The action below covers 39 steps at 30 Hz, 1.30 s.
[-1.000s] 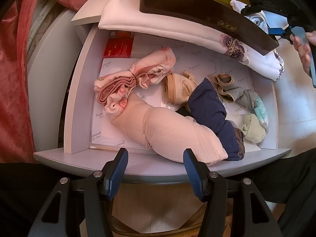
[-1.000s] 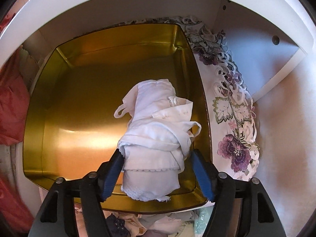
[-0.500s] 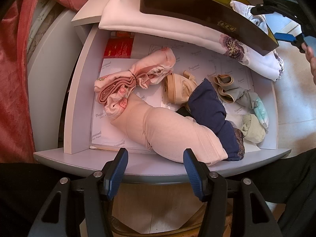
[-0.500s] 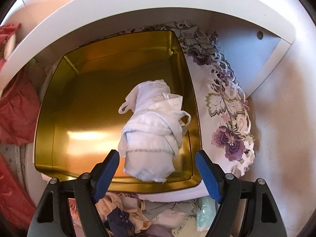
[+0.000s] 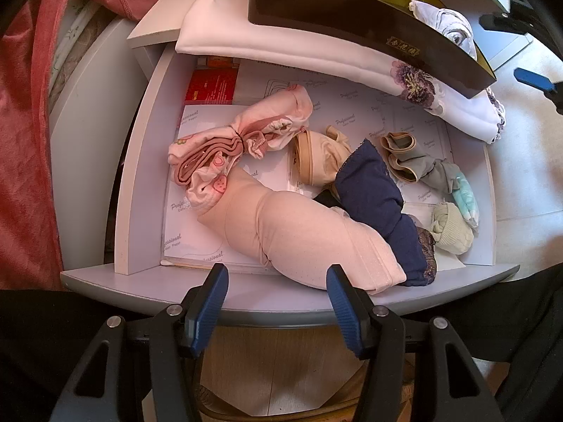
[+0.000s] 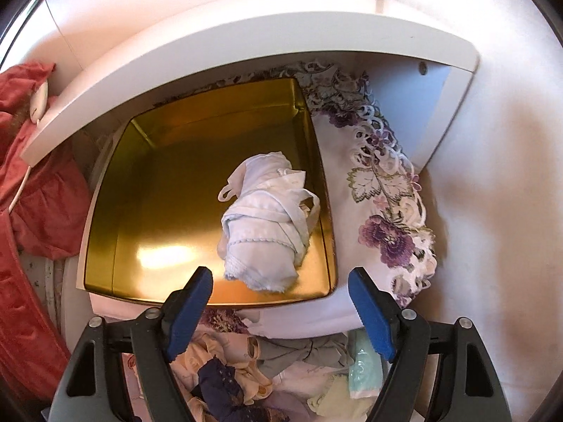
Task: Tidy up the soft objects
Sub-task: 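Move the right tool back over the navy lace garment in the drawer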
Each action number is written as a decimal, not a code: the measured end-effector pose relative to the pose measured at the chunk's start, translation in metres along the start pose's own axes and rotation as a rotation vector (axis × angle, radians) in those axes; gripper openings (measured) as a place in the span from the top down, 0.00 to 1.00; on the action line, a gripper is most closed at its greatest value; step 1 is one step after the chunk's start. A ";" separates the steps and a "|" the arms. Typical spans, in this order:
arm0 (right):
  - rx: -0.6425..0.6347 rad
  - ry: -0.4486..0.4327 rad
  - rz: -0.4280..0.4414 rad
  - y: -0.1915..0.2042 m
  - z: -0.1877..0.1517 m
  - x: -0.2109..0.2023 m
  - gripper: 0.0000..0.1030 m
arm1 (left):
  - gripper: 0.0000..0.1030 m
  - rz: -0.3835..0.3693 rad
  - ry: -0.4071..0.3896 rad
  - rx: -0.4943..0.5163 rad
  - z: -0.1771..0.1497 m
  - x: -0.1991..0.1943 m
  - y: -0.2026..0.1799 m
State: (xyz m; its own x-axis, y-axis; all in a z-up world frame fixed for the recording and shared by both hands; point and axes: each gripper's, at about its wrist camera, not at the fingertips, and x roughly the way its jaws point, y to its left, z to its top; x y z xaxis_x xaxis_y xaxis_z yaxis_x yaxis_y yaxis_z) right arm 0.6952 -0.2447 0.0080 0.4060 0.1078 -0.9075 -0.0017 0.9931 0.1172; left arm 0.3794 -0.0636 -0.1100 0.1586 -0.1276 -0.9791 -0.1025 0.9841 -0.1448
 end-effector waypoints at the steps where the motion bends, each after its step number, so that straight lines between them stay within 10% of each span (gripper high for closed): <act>1: 0.005 -0.005 0.003 -0.002 -0.002 -0.003 0.22 | 0.43 -0.001 0.000 0.000 0.000 0.000 0.000; 10: 0.093 -0.001 0.038 -0.025 -0.044 -0.020 0.22 | 0.43 0.004 -0.001 0.002 0.000 0.000 0.000; 20: 0.100 0.305 0.030 -0.021 -0.108 0.041 0.22 | 0.43 0.003 -0.001 0.000 0.000 0.001 0.000; 39: 0.037 0.557 0.140 0.010 -0.174 0.098 0.24 | 0.43 0.008 0.002 -0.011 0.001 0.003 0.001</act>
State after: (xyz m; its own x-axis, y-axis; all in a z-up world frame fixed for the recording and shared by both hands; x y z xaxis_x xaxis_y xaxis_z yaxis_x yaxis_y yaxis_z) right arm 0.5758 -0.2158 -0.1497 -0.1386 0.2563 -0.9566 0.0157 0.9664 0.2566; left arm 0.3804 -0.0629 -0.1133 0.1558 -0.1202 -0.9804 -0.1143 0.9837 -0.1388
